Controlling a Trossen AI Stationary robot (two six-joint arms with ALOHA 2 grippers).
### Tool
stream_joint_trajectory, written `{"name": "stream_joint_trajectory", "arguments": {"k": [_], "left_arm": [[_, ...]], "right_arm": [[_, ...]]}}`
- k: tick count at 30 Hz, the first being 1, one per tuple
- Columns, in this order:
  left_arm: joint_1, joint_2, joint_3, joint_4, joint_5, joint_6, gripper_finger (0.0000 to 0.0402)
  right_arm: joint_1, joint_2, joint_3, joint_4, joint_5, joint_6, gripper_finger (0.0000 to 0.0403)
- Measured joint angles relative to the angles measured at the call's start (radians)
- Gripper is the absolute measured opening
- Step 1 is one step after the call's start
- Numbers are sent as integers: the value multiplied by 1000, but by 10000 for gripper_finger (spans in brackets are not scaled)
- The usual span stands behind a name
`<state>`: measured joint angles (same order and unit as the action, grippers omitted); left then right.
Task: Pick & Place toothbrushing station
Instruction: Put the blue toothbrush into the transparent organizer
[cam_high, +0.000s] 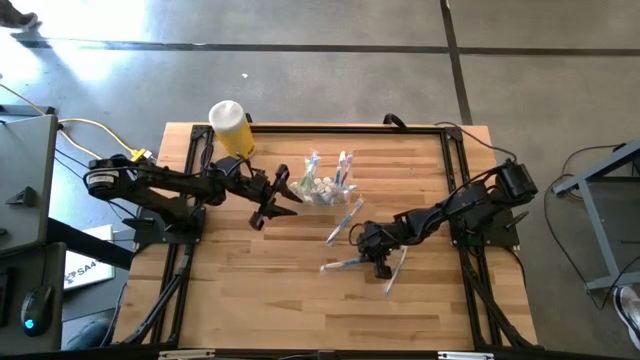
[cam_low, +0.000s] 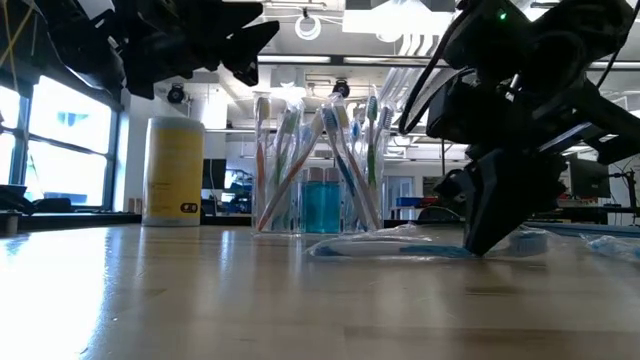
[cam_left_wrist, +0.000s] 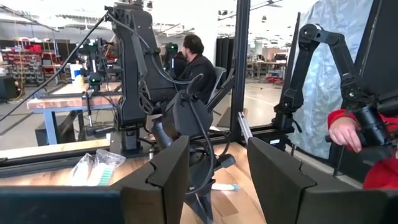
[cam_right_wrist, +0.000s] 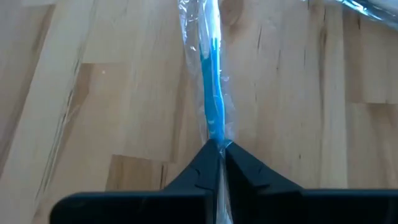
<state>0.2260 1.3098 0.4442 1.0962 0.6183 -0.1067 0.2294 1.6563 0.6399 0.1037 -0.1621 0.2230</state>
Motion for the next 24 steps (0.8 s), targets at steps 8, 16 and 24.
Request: {"name": "stream_joint_trajectory", "arguments": {"k": [8, 16, 24], "left_arm": [[-42, 0, 0, -23, -30, -6, 157], [-99, 1, 39, -106, -89, -297, 157], [-151, 1, 163, -458, -138, -396, 157]], "right_arm": [[62, -119, 27, -141, 203, -45, 2], [204, -217, 129, -203, 606, -429, 2], [271, -196, 223, -129, 889, -809, 3]]}}
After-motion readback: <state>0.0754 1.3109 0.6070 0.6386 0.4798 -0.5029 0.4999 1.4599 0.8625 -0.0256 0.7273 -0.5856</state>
